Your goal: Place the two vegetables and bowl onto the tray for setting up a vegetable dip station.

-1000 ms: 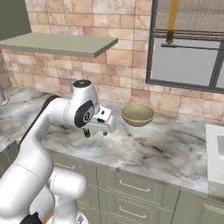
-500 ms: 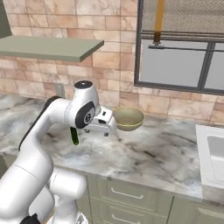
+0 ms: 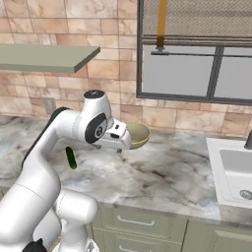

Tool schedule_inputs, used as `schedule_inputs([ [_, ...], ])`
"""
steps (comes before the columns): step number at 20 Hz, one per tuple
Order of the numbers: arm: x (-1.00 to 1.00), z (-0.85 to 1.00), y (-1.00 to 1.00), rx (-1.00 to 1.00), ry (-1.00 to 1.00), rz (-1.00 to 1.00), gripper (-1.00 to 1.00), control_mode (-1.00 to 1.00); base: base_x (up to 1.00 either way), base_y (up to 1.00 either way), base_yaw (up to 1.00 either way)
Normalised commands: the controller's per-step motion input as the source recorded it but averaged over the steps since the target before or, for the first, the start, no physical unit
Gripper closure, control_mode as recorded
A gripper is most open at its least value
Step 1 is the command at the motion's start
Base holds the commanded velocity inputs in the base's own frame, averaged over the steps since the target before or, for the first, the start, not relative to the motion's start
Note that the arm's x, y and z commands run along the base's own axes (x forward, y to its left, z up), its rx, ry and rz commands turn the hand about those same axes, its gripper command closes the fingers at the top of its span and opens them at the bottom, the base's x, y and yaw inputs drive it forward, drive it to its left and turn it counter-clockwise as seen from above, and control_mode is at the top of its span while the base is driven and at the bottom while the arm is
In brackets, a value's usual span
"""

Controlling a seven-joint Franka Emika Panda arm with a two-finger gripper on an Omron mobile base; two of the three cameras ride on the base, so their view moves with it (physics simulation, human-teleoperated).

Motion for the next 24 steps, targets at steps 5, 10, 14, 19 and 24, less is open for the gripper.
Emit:
schedule_inputs([
  [5, 0.00, 0.00, 0.00, 0.00, 0.00, 0.00, -1.00, 1.00, 0.26, 0.00, -0.05],
  [10, 0.31, -0.04, 0.45, 0.00, 0.00, 0.16, -1.00, -1.00, 0.05, 0.00, 0.00],
  [14, 0.47, 0.00, 0.89, 0.00, 0.07, 0.39, -1.00, -1.00, 0.00, 0.00, 0.00],
  [19, 0.16, -0.07, 0.86, 0.00, 0.06, 0.30, -1.00, -1.00, 0.00, 0.00, 0.00],
  [24, 0.00, -0.23, 0.76, 0.00, 0.08, 0.21, -1.00, -1.00, 0.00, 0.00, 0.00],
])
